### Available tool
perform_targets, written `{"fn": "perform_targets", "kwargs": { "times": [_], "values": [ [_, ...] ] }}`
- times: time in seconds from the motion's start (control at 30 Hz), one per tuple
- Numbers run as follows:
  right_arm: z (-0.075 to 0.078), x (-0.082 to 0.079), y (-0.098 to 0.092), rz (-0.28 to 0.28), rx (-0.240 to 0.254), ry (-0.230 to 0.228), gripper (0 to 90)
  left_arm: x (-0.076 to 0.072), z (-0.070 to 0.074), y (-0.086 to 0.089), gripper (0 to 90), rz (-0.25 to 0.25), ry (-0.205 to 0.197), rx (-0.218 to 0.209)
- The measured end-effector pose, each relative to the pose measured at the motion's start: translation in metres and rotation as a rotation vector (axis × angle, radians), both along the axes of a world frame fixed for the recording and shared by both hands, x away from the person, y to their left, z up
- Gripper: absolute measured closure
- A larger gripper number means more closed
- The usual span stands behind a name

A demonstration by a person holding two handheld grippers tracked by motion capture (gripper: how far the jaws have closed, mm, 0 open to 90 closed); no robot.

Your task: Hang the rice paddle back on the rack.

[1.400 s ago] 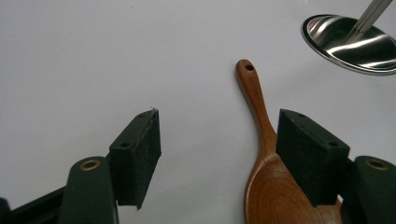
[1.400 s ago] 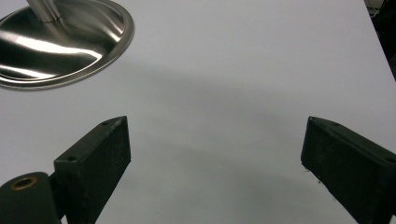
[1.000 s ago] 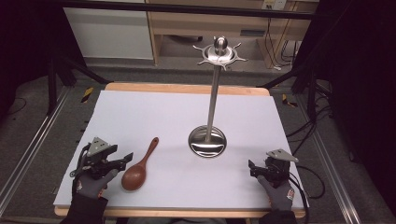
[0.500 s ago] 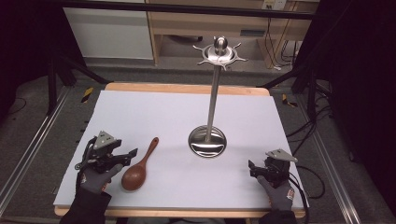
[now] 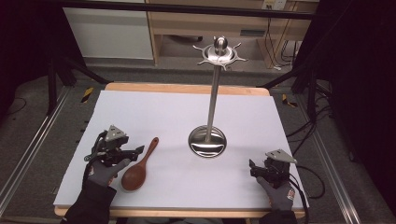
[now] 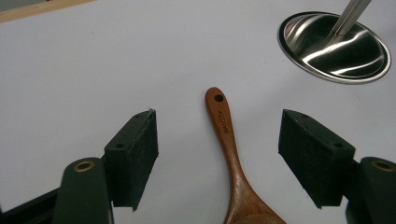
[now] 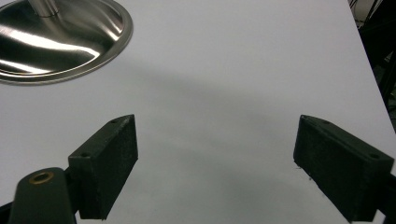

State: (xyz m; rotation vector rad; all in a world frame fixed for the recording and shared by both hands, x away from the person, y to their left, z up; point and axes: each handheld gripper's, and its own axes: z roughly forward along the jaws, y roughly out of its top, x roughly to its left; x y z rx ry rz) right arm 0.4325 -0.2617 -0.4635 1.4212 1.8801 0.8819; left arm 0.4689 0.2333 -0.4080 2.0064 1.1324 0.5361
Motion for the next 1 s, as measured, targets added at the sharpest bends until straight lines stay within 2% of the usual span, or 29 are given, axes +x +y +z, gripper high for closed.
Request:
{"fn": "perform_targets", "kwargs": {
  "times": [0.4,0.87,1.0],
  "values": [
    [-0.003,0.002,0.001,0.018,-0.006,0.038,14.0,0.012,-0.006,-0.008,31.7,-0.001,0.066,0.041],
    [-0.002,0.002,0.001,0.017,-0.009,0.041,15.3,0.02,-0.012,-0.02,40.8,-0.04,0.148,0.077],
    [-0.003,0.003,0.001,0.021,-0.012,0.046,15.2,0.023,-0.015,-0.023,42.6,-0.037,0.172,0.08]
  ]
}}
